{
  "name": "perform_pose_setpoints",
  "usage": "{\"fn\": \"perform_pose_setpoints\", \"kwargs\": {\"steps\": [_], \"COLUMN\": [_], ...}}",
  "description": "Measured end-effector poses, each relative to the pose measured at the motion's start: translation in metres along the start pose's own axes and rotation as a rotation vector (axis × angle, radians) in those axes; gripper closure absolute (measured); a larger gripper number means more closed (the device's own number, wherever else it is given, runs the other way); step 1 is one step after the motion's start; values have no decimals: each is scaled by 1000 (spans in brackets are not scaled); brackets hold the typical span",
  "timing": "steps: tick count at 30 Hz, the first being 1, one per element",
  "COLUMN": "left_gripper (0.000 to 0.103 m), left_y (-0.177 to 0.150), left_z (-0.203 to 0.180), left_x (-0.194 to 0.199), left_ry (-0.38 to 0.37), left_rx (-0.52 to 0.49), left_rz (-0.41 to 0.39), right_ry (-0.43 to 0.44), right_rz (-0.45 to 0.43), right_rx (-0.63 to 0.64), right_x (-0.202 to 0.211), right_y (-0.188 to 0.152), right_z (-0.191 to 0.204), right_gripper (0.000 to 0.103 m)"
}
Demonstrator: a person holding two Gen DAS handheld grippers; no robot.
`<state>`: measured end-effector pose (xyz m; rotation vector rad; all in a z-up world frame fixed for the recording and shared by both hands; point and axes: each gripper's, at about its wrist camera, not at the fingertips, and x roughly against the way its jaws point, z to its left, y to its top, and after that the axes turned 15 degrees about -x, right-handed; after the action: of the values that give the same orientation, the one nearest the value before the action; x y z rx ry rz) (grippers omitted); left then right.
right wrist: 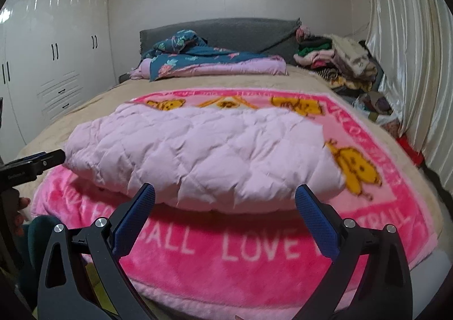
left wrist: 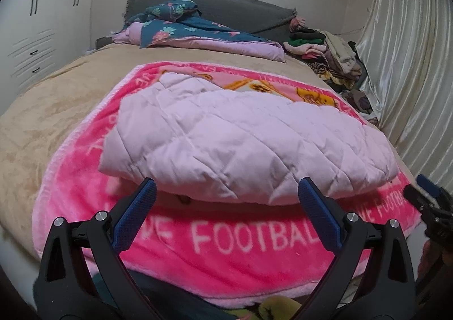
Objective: Fold large clothes
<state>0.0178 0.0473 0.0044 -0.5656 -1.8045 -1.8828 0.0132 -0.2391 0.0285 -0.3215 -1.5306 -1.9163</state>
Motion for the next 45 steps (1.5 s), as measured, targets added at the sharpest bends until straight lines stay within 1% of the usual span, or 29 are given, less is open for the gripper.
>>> {"fn": "perform_pose_setpoints", "kwargs": {"steps": [4,7,12,19,45], "left_gripper": [9,9,9,9,9], "left_y": [-6,-10,-14,-13,-10], "left_z": [-9,-14,-17,-15,-12], "left_x": [-4,-9,-12,-10,-3], "left_ry": [-6,-11,-21,-11,2], "left_rx": [-14,-27,-31,-24,-26], "left_rz": [8,20,37,44,39], "right_ry": [-17,-7,14,22,29], "right_rz": [27,35,39,52,47], "right_rx": [15,11,14,23,29], "right_x": [-9,-13,-16,-18,-15], "right_y": [-14,-18,-17,-18,-19], "right_z": [6,9,16,21,22], "right_gripper": [4,4,4,4,4]}}
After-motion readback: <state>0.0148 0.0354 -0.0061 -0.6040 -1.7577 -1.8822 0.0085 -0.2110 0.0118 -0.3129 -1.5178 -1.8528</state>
